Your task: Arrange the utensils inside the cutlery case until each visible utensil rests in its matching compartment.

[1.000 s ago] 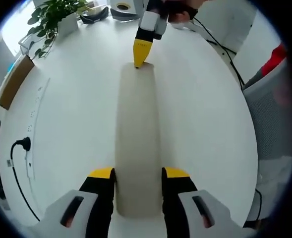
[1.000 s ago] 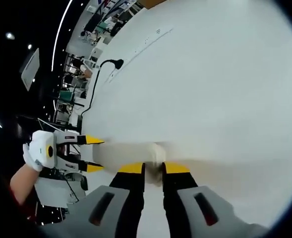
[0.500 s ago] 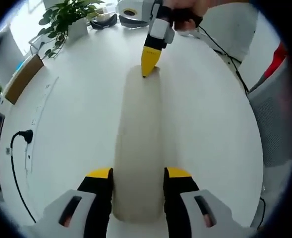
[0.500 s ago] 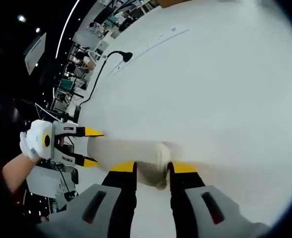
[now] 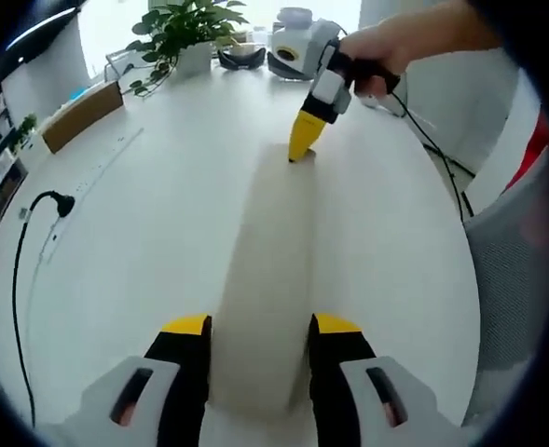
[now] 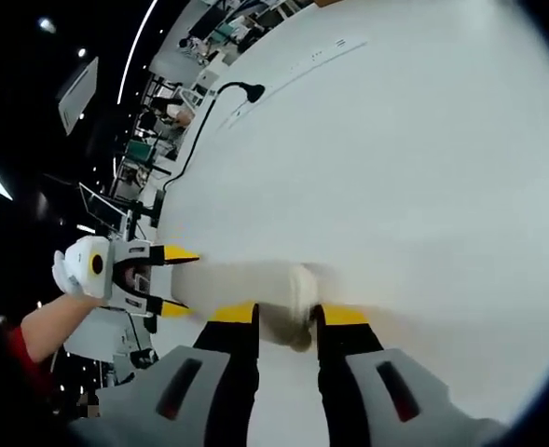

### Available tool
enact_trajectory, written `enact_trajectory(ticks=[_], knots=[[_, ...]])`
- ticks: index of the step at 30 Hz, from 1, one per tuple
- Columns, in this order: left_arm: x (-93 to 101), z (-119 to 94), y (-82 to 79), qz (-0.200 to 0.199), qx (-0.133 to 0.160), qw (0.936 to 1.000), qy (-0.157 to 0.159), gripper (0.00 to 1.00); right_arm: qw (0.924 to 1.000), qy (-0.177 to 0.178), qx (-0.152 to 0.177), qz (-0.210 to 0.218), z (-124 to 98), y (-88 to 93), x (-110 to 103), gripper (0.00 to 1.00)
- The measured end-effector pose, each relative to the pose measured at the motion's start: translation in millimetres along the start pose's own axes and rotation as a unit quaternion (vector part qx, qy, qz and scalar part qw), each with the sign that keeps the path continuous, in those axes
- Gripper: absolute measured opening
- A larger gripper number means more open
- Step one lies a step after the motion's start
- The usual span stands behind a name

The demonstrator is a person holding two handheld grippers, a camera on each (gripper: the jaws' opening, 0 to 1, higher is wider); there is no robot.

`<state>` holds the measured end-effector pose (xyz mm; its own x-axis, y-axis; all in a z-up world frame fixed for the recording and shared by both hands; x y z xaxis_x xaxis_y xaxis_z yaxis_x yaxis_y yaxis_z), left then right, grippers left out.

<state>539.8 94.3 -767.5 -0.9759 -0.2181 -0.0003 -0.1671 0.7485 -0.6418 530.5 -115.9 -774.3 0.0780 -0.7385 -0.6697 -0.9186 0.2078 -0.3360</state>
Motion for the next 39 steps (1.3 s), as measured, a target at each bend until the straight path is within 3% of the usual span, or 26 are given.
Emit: enact_trajectory(ticks=[8,10,11,12,13,15,17,19,22,24,25,27,28,29,30,31,32,35,39], knots=[[17.0,0.3,5.1,0.04,-0.022,0.9989,-0.006,0.42,0.9998,0.009,-0.017,-0.008,-5.3,16.2,-6.2,0.21],[18.5,-0.3,6.1,0.05,-0.019,0.9985,-0.003,0.42,0.9972,0.014,-0.026,-0.068,-7.5,17.2,-7.4,0.21],[18.3,-0.6,6.3,0.053,-0.019,0.9984,-0.002,0.42,0.9921,0.018,-0.041,-0.117,-9.8,17.3,-10.4,0.21],[17.2,-0.2,5.7,0.055,-0.02,0.9983,0.0,0.42,0.9821,0.021,-0.052,-0.18,-11.4,16.0,-13.9,0.2],[16.6,0.2,5.2,0.056,-0.023,0.9982,0.002,0.42,0.9774,0.022,-0.059,-0.202,-12.5,15.9,-17.9,0.21],[16.5,0.7,4.6,0.056,-0.028,0.998,0.004,0.42,0.9621,0.021,-0.053,-0.267,-13.0,11.1,-26.1,0.35],[16.6,0.6,4.5,0.063,-0.034,0.9974,0.008,0.42,0.9379,0.019,-0.02,-0.346,-11.2,-1.2,-39.3,0.48],[16.6,0.4,4.7,0.066,-0.036,0.9972,0.009,0.42,0.9173,0.006,-0.029,-0.397,-9.1,-2.4,-49.2,0.54],[15.7,1.0,4.7,0.067,-0.039,0.9969,0.013,0.42,0.905,-0.006,-0.068,-0.42,-6.3,3.3,-58.4,0.58],[15.2,1.4,4.6,0.066,-0.044,0.9967,0.018,0.42,0.8774,-0.005,-0.074,-0.474,-3.3,-2.8,-57.6,0.59],[15.0,1.6,4.6,0.066,-0.045,0.9966,0.02,0.42,0.8593,-0.004,-0.087,-0.504,-1.3,-0.6,-59.3,0.6],[15.1,1.8,4.6,0.065,-0.047,0.9965,0.023,0.42,0.8338,-0.002,-0.111,-0.541,0.2,2.5,-60.4,0.6],[15.1,1.8,4.7,0.065,-0.048,0.9964,0.024,0.42,0.8092,-0.008,-0.119,-0.575,2.8,3.6,-63.3,0.6],[15.0,1.8,4.6,0.067,-0.048,0.9963,0.026,0.42,0.7918,-0.01,-0.128,-0.597,3.7,5.1,-64.7,0.59],[15.0,1.9,4.7,0.068,-0.048,0.9961,0.028,0.42,0.7747,-0.008,-0.141,-0.616,4.3,6.8,-65.3,0.58],[15.0,1.9,4.6,0.068,-0.048,0.9961,0.028,0.42,0.7649,-0.004,-0.153,-0.626,4.0,7.7,-64.9,0.56],[15.0,1.8,4.7,0.067,-0.048,0.9962,0.028,0.42,0.7586,-0.008,-0.162,-0.631,4.5,9.8,-66.9,0.56],[15.0,0.8,5.7,0.07,-0.039,0.9965,0.027,0.42,0.7561,-0.011,-0.156,-0.635,7.0,8.1,-70.9,0.57],[15.1,1.3,5.2,0.072,-0.036,0.9964,0.028,0.42,0.7458,-0.011,-0.165,-0.645,14.2,4.8,-69.7,0.56]])
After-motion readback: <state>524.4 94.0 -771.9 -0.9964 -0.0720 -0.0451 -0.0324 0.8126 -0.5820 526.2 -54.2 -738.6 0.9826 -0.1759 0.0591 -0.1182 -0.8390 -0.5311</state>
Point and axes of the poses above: the point that each gripper's makers call its tool centre point, and the gripper's own axes: z roughly forward along the fingers, x roughly to its right, y roughly out of its underside, the point moved 5 cm from there along -z, roughly backward along the fingers, and after that the axes turned 6 degrees about x, right-handed, at the moved point
